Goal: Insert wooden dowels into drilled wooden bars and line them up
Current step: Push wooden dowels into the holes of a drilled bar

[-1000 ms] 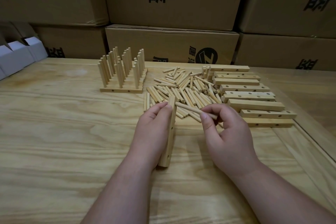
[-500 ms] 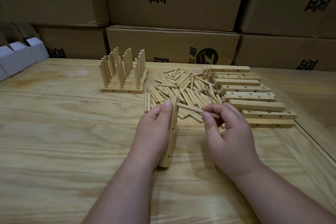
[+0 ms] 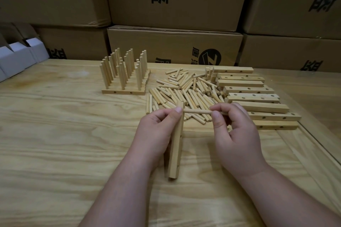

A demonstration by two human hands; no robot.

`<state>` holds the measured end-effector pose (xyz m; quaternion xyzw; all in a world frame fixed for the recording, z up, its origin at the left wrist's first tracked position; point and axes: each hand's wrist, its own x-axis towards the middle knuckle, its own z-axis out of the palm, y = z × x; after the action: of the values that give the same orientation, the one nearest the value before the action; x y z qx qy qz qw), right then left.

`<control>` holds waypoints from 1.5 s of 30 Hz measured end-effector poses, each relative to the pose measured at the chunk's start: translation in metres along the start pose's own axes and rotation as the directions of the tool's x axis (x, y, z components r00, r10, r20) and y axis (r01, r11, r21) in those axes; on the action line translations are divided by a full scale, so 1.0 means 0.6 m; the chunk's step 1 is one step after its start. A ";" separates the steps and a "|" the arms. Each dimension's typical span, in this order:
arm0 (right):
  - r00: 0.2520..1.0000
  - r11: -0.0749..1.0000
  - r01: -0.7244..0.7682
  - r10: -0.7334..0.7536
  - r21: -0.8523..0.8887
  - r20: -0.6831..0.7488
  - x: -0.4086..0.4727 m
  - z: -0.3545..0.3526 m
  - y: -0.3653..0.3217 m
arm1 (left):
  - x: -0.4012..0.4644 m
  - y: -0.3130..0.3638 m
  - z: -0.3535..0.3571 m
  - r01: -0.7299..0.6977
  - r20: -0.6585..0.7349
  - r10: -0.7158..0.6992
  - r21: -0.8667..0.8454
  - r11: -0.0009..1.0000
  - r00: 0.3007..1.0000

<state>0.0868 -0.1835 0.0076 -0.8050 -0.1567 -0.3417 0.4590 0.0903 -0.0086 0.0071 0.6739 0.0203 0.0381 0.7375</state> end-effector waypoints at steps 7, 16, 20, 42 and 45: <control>0.998 0.996 0.040 -0.037 -0.080 0.044 -0.001 0.000 -0.004 | -0.004 0.003 0.006 -0.031 -0.040 0.033 0.062 0.998 0.999; 0.989 0.995 0.098 -0.094 -0.034 0.112 -0.003 -0.002 -0.005 | -0.009 0.006 0.002 -0.029 -0.046 0.033 0.077 0.997 0.998; 0.988 0.994 0.106 -0.100 -0.039 0.121 -0.002 -0.003 -0.007 | -0.009 0.008 0.003 -0.020 -0.012 0.021 0.082 0.996 1.000; 0.979 0.989 0.142 -0.134 -0.040 0.154 -0.008 -0.001 -0.017 | -0.006 0.001 0.010 -0.036 -0.057 0.052 0.250 0.967 0.997; 0.980 0.989 0.135 -0.123 -0.066 0.154 -0.009 -0.001 -0.020 | -0.006 0.000 0.010 -0.039 -0.048 0.054 0.274 0.961 0.997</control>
<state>0.0761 -0.1774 0.0115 -0.8334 -0.2293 -0.3152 0.3919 0.0871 -0.0148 0.0077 0.7681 0.0297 0.0709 0.6356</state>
